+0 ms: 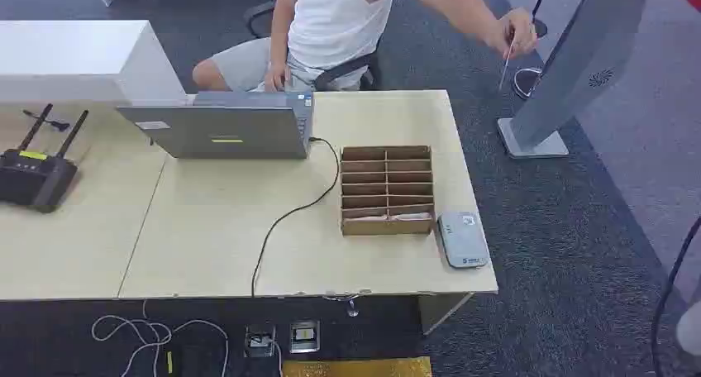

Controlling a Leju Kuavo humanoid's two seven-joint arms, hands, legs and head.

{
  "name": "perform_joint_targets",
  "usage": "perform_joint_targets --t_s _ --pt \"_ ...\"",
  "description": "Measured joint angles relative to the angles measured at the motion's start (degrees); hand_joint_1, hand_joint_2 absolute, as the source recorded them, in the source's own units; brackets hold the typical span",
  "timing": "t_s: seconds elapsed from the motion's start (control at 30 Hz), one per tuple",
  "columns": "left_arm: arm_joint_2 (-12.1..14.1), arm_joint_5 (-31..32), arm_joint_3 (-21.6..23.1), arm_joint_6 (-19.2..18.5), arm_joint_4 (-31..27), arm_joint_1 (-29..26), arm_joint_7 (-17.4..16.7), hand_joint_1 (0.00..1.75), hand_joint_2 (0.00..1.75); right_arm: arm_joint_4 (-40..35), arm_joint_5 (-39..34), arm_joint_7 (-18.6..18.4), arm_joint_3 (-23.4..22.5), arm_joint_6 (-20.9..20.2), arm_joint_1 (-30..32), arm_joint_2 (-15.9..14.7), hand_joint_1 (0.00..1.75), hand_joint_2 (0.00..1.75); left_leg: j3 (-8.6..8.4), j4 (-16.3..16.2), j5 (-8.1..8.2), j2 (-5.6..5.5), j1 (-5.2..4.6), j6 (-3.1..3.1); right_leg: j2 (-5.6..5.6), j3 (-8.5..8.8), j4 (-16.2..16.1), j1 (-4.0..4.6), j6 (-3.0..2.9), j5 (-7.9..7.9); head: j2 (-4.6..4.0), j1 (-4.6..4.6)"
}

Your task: Pass the card to the sensor for recognition and then transmit it.

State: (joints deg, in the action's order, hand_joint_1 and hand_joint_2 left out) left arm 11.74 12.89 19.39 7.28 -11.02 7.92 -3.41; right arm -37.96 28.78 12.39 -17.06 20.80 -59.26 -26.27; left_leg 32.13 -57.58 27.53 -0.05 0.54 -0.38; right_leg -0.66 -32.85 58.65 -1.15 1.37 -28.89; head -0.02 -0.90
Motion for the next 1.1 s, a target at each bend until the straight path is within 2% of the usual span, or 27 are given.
perform_joint_targets --t_s 0.1,0.3,0.47,0.77,1.1 --pt "-0.11 0.31 0.0 -0.11 0.0 0.07 0.11 0.0 0.0 -5.28 2.59 -0.73 7.95 0.46 1.19 1.73 0.0 1.75 0.02 0.0 -0.01 -0.01 0.03 -0.01 -0.03 0.02 0.0 0.03 0.0 0.0 0.0 -0.04" --pt "0.0 0.94 0.0 -0.83 0.0 0.06 0.41 0.0 0.0 -15.86 17.19 -0.76 22.5 1.2 6.15 5.67 0.0 1.75 0.01 0.0 -0.02 -0.04 0.13 -0.04 -0.04 0.01 0.01 0.12 -0.01 0.0 0.0 0.02" --pt "0.33 0.94 0.0 -1.29 0.0 -0.03 0.41 0.0 0.0 -21.1 19.76 -1.51 30.47 0.5 7.88 8.89 0.0 1.75 0.07 0.01 -0.06 -0.16 0.17 -0.1 -0.23 0.0 0.02 0.16 -0.07 -0.04 0.0 0.0" --pt "0.33 0.94 0.0 -1.22 0.0 -0.11 0.42 0.0 0.0 -22.67 20.35 -0.29 36.58 0.46 7.83 11.45 0.0 1.75 0.08 0.0 -0.06 -0.26 0.15 -0.1 -0.27 0.01 -0.01 0.14 -0.07 -0.05 0.0 -0.02" --pt "0.5 0.94 0.0 -0.92 0.0 -0.17 0.52 0.0 0.0 -22.61 21.34 0.39 38.0 0.81 7.76 12.28 0.0 1.75 0.09 0.0 -0.06 -0.27 0.16 -0.11 -0.31 0.0 -0.02 0.15 -0.07 -0.05 0.0 -0.02"
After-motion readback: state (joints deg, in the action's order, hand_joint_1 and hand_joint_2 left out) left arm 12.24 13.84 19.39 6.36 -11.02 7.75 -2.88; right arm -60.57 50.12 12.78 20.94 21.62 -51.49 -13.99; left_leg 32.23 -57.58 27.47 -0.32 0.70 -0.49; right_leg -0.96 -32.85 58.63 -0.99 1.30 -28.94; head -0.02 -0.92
